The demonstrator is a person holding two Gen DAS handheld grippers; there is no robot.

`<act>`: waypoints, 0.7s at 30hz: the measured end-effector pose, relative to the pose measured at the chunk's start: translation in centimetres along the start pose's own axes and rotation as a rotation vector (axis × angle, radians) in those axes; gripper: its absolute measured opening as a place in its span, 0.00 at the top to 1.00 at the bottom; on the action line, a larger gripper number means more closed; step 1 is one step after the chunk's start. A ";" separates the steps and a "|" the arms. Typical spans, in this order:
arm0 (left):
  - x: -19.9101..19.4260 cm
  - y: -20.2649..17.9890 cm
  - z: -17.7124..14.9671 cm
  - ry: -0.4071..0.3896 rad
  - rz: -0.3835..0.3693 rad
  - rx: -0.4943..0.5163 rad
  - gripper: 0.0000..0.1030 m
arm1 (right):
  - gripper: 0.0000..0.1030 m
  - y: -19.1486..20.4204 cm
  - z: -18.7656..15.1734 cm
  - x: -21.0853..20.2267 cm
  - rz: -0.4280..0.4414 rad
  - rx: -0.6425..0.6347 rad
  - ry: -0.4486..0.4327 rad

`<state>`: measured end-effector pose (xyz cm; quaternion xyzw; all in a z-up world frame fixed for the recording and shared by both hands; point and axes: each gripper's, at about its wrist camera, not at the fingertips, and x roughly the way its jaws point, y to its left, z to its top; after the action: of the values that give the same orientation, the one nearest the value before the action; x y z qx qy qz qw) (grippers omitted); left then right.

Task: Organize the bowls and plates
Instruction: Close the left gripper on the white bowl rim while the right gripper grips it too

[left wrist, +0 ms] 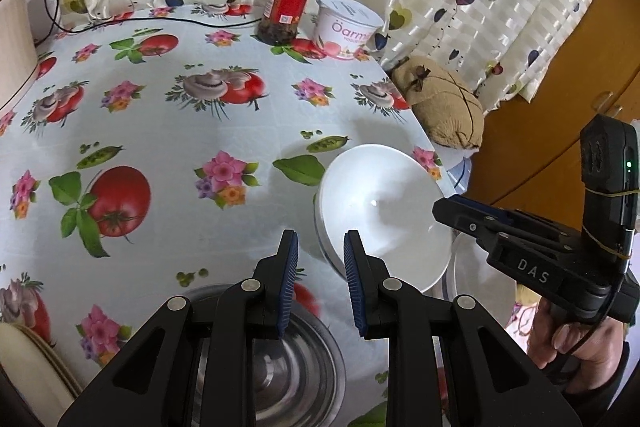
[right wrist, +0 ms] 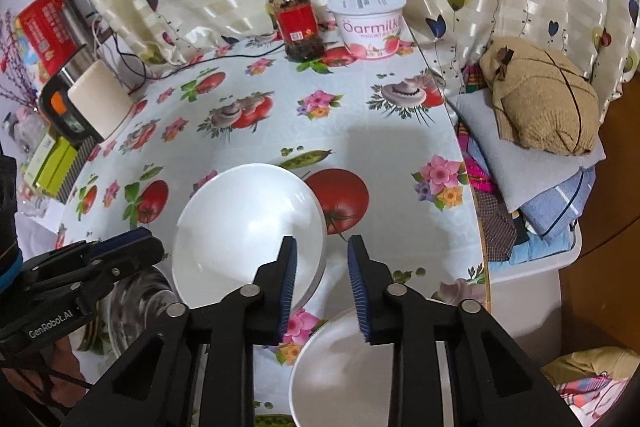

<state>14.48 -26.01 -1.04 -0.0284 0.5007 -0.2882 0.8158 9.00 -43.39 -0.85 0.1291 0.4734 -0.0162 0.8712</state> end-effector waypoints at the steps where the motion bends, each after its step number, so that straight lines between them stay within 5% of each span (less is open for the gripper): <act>1: 0.2 -0.1 0.0 0.004 -0.003 0.001 0.76 | 0.80 -0.1 0.0 0.2 0.000 0.001 0.004; 21: 1.1 -1.3 -0.3 0.020 0.023 0.044 0.84 | 0.89 0.1 -0.3 1.3 0.021 -0.005 0.028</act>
<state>14.06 -27.55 -1.64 -0.0017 0.5026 -0.2899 0.8144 9.47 -43.10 -2.05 0.1321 0.4845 -0.0043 0.8648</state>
